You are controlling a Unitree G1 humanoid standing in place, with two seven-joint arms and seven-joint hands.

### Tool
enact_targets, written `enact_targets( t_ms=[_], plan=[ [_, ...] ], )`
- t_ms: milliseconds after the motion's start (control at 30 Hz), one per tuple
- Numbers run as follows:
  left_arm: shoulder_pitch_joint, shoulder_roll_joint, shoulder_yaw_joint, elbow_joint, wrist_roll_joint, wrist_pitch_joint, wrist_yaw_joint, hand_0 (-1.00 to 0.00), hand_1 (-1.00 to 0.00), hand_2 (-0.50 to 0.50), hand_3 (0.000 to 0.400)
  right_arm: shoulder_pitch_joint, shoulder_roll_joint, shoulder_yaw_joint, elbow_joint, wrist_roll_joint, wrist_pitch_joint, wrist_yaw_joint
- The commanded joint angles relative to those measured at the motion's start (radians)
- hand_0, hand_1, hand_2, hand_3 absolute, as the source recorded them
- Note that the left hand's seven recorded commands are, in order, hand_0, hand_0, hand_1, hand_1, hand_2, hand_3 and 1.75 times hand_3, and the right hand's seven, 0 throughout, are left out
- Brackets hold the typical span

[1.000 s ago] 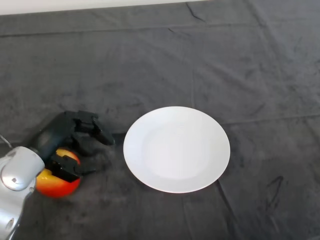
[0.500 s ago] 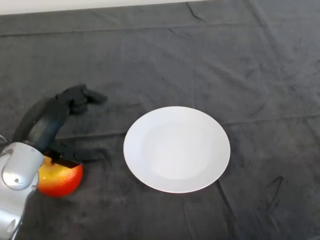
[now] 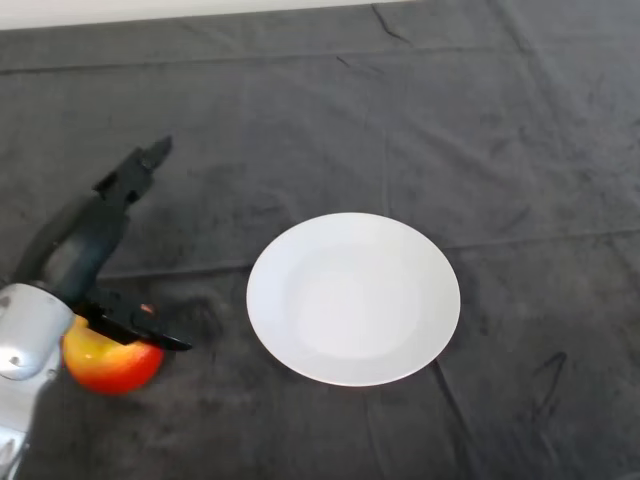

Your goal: Move the apple to the plate

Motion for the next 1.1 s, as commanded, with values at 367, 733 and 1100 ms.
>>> enact_targets(
  t_ms=[367,733,1100],
  plan=[
    [0.096,0.095,-0.006,-0.177,0.120,0.179,-0.100,0.00,0.00,0.00,0.000,0.036,-0.006,-0.0003,-0.001,-0.0015,0.013,0.0082],
    [0.122,0.131,0.022,-0.221,0.135,0.223,-0.145,0.00,0.00,0.00,0.000,0.033,-0.006,-0.0004,0.004,-0.0020,0.012,0.0071],
    [0.122,0.146,0.068,-0.105,0.109,0.161,-0.130,0.00,0.00,0.00,0.000,0.032,-0.006,-0.0005,0.006,-0.0022,0.011,0.0063]
  ],
)
